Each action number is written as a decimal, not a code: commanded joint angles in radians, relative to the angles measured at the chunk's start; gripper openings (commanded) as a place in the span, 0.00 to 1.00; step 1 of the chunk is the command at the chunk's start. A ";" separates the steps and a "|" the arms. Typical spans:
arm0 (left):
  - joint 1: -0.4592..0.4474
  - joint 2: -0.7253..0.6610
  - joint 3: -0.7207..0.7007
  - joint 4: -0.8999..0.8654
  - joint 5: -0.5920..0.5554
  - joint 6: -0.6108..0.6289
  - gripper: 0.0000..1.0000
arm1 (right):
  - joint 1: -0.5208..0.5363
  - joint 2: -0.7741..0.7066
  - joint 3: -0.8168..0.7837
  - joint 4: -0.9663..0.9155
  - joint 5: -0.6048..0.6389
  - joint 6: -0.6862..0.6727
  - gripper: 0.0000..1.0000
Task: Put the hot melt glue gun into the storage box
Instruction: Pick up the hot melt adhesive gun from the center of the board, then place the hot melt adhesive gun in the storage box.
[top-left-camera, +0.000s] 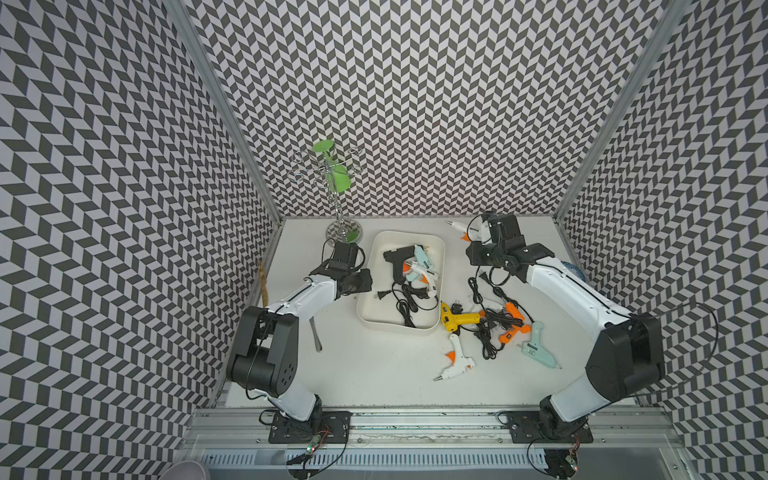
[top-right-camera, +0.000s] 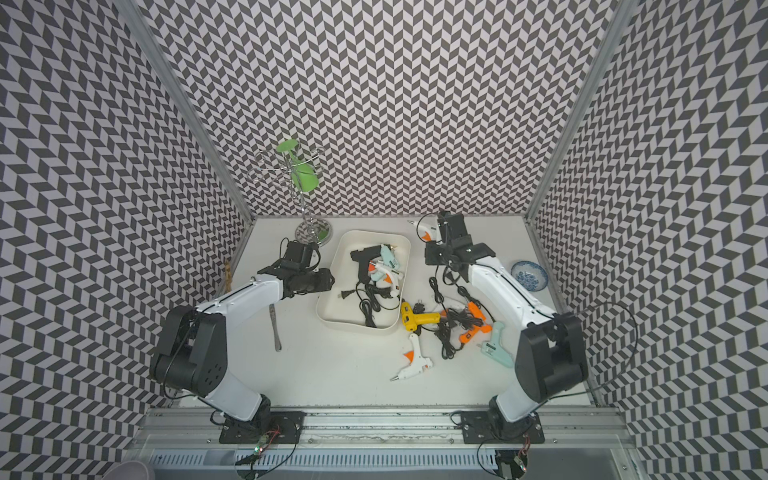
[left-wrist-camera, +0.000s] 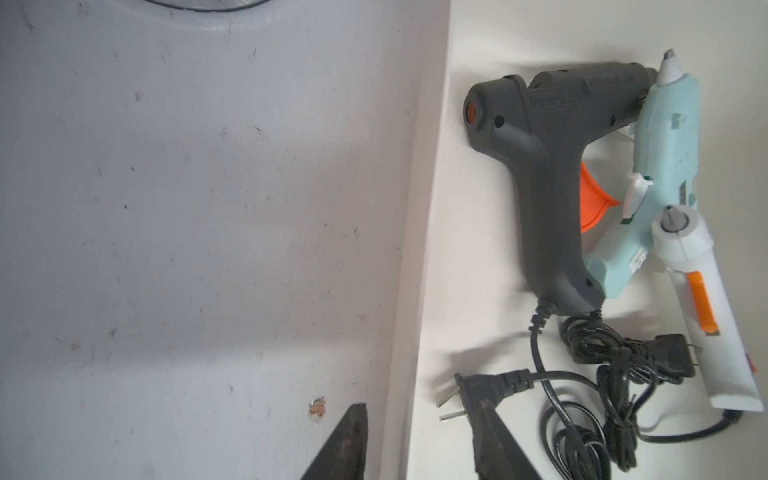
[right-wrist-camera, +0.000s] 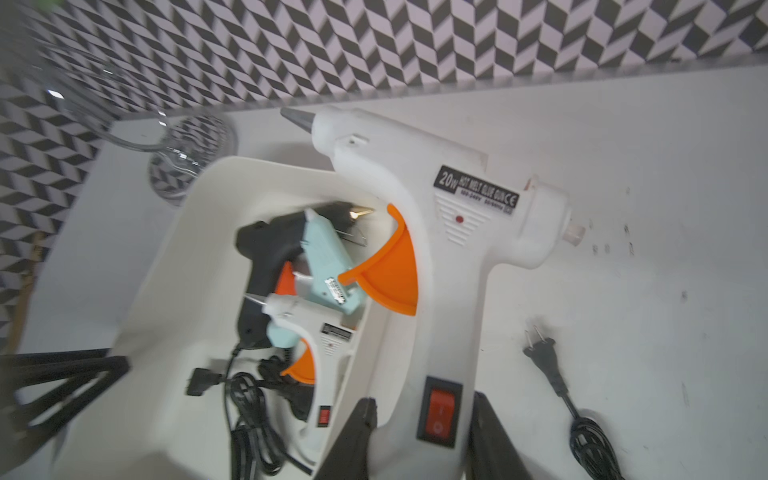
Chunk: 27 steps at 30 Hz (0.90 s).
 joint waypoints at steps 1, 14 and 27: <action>0.013 0.005 -0.022 0.037 0.045 -0.020 0.45 | 0.039 -0.056 0.071 0.018 -0.050 0.038 0.24; 0.013 0.010 -0.033 0.042 0.076 -0.033 0.45 | 0.212 0.020 0.352 0.023 -0.096 0.050 0.24; 0.045 -0.079 -0.047 0.024 0.062 -0.031 0.45 | 0.365 0.217 0.558 0.048 -0.090 0.088 0.24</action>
